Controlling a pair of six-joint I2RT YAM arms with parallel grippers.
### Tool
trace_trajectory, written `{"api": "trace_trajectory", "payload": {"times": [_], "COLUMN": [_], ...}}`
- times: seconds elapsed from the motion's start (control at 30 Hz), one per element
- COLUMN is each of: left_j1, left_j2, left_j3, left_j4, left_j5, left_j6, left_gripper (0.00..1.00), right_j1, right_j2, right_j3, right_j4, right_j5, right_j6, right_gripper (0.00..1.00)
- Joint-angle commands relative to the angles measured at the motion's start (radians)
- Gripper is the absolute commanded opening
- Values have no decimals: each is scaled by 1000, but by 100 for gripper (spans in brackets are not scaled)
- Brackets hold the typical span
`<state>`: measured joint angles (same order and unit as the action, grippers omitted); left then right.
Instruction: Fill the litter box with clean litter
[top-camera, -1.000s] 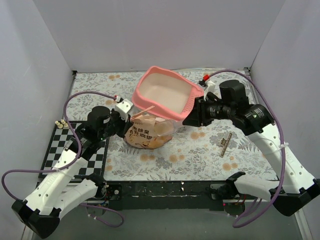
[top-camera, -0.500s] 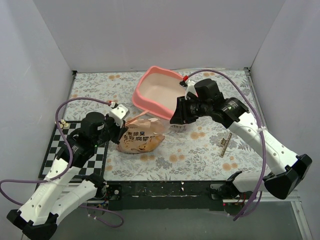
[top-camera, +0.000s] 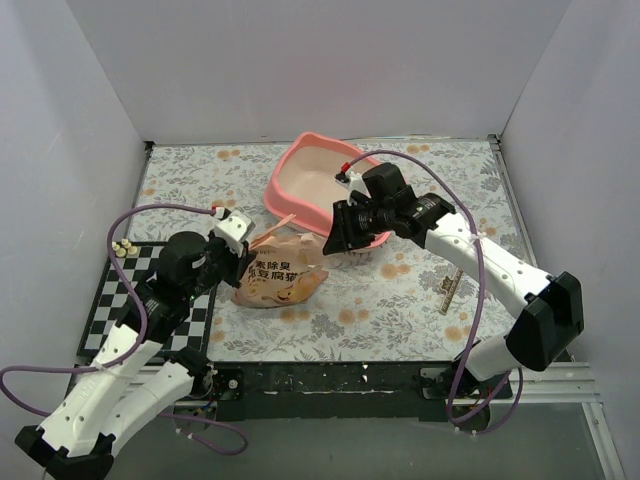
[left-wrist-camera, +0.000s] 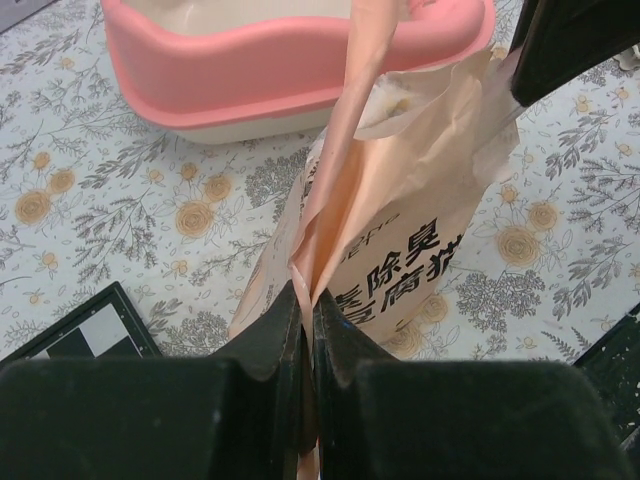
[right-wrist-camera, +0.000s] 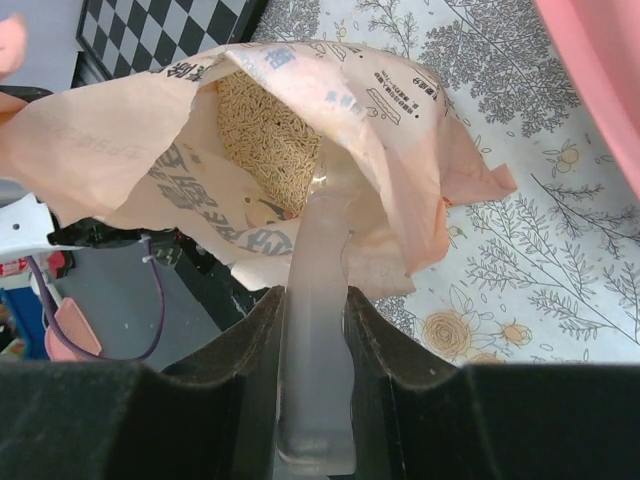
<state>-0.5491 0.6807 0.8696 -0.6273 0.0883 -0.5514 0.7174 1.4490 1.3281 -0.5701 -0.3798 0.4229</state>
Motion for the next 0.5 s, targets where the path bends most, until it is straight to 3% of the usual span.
{"api": "trace_trajectory", "payload": {"times": [0.0, 0.2, 0.47], "left_j1": [0, 0, -2], "left_j2": [-33, -23, -9], "left_j3": [-26, -57, -92], "left_j4": [126, 164, 205], "left_j5": [24, 68, 71], "left_j6": [-22, -39, -48], "left_gripper": [0, 0, 0], "right_j1": [-48, -133, -138], "right_j2": [33, 39, 56], "right_j3": [-47, -191, -317], "right_j4": [29, 183, 430], "right_j5": [-119, -298, -455], "right_j6": [-16, 25, 160], "right_gripper": [1, 1, 1]}}
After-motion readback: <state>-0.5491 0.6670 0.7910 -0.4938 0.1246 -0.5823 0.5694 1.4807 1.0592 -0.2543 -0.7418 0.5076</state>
